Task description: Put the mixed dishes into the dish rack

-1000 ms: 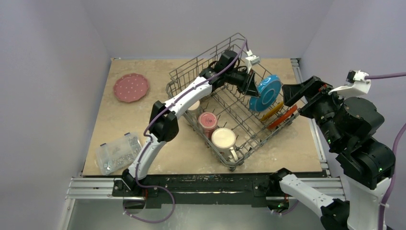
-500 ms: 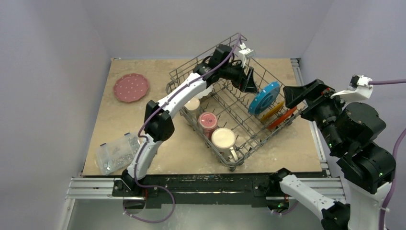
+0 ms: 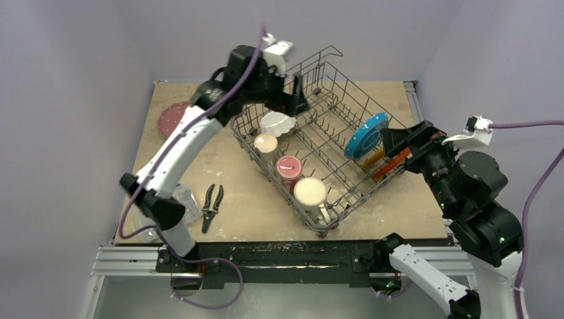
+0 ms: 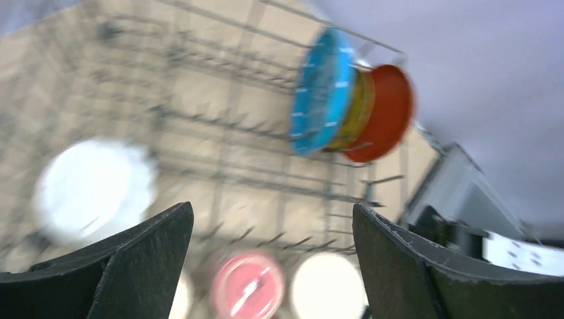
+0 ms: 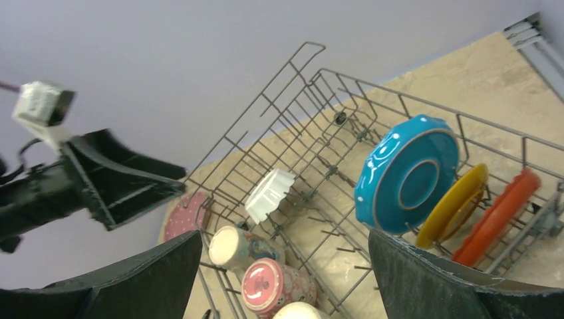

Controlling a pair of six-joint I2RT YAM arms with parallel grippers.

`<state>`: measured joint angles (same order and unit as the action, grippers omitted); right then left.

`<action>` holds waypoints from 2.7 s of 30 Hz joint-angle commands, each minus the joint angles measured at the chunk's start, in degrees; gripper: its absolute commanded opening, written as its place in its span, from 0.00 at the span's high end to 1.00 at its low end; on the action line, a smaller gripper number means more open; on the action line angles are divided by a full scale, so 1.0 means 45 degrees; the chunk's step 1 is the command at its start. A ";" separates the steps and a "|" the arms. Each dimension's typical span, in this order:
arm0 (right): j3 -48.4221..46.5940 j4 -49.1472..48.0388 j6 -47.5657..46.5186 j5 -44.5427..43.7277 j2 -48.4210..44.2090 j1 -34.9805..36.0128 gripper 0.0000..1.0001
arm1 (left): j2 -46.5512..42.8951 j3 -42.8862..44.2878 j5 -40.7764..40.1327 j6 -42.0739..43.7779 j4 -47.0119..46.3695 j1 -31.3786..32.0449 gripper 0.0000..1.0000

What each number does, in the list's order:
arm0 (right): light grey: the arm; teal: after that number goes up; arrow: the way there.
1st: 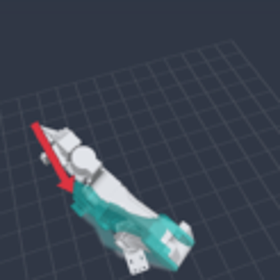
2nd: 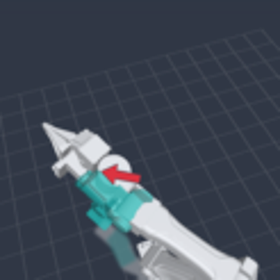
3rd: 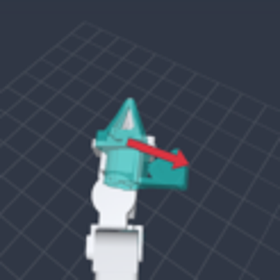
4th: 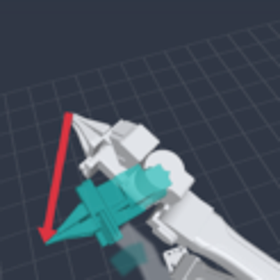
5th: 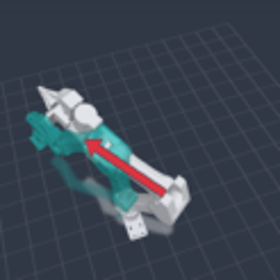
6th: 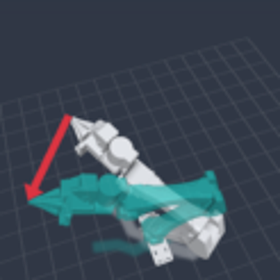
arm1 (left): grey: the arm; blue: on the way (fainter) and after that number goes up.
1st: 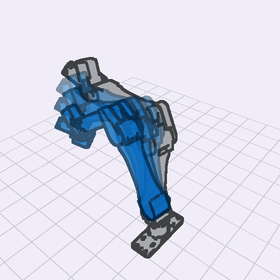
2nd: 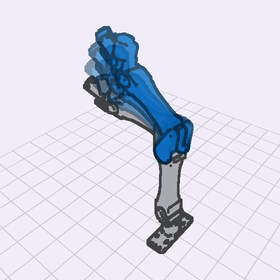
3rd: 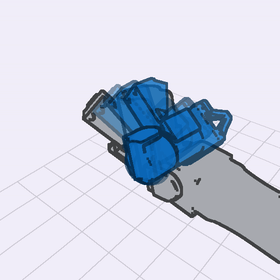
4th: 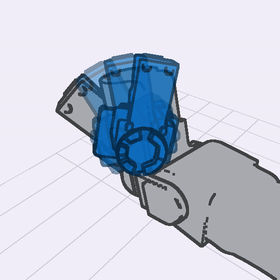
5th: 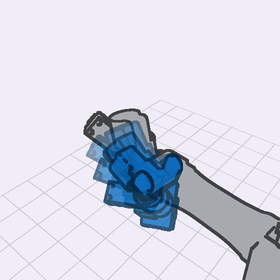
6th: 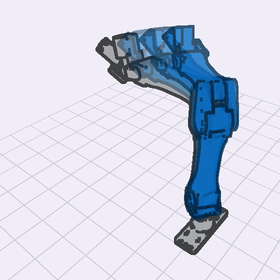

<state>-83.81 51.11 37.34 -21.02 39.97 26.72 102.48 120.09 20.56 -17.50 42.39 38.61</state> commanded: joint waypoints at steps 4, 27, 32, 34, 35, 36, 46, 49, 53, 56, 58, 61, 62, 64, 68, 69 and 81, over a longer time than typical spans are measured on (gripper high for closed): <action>0.0708 -0.2714 -0.0254 0.1214 0.0718 0.0020 0.02 | -0.5239 -0.4265 -0.7780 0.0241 0.2908 -0.3187 0.09; -0.0863 -0.3917 -0.1676 0.0704 0.4197 0.0023 0.02 | 0.2294 -0.4066 -0.9288 0.3552 0.2303 -0.7466 0.12; -0.1768 -0.3861 -0.2371 0.0276 0.5120 0.0033 0.02 | 0.4584 -0.2226 -0.8398 0.3580 0.2270 -0.7514 0.19; -0.2087 -0.3830 -0.2489 0.0266 0.5512 0.0023 0.02 | 0.5384 -0.1376 -0.7976 0.3514 0.2618 -0.7622 0.22; -0.2219 -0.3806 -0.2555 0.0309 0.5691 0.0020 0.02 | 0.5789 -0.0950 -0.7899 0.3482 0.2866 -0.7663 0.23; -0.2374 -0.3759 -0.2588 0.0335 0.5855 0.0013 0.02 | 0.6159 -0.0602 -0.7777 0.3476 0.3109 -0.7689 0.24; -0.2826 -0.3412 -0.2491 0.0446 0.6838 -0.0053 0.02 | 0.8163 0.0955 -0.7531 0.3429 0.4378 -0.8131 0.43; -0.2701 -0.3412 -0.2415 0.0620 0.6931 -0.0107 0.02 | 0.8364 0.1157 -0.7858 0.3646 0.4457 -0.8248 0.51; -0.3011 -0.3239 -0.2704 0.0742 0.7144 -0.0207 0.02 | 0.9100 0.2136 -0.8605 0.3830 0.5032 -0.8179 1.00; -0.3033 -0.3252 -0.2837 0.0875 0.7108 -0.0234 0.02 | 0.8883 0.1951 -0.8899 0.3830 0.5021 -0.8168 1.00; -0.2986 -0.3265 -0.2929 0.1005 0.7053 -0.0264 0.02 | 0.8193 0.1205 -0.9181 0.3814 0.4804 -0.8180 1.00; -0.2738 -0.3475 -0.3178 0.1020 0.6748 -0.0286 0.02 | 0.6592 -0.0026 -0.9343 0.3683 0.4411 -0.8189 1.00; -0.2666 -0.3554 -0.3286 0.1028 0.6654 -0.0302 0.02 | 0.6013 -0.0337 -0.9205 0.3621 0.4364 -0.8189 1.00; -0.2615 -0.3716 -0.3435 0.1065 0.6533 -0.0332 0.02 | 0.4789 -0.0922 -0.8878 0.3371 0.4318 -0.8179 1.00; -0.2490 -0.4043 -0.3413 0.1339 0.6366 -0.0358 0.02 | 0.2971 -0.1224 -0.8462 0.2936 0.4812 -0.8218 1.00; -0.2313 -0.4177 -0.3315 0.1395 0.6281 -0.0370 0.02 | 0.2662 -0.1119 -0.8319 0.2856 0.5037 -0.8230 1.00; -0.1045 -0.4659 -0.2853 0.2159 0.5277 -0.0382 0.02 | 0.0373 -0.1282 -0.7215 0.1675 0.5728 -0.8561 1.00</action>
<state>-88.75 32.47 24.29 -13.13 65.25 25.10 109.14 113.86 -11.81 -7.20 68.47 0.80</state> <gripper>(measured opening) 0.980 0.041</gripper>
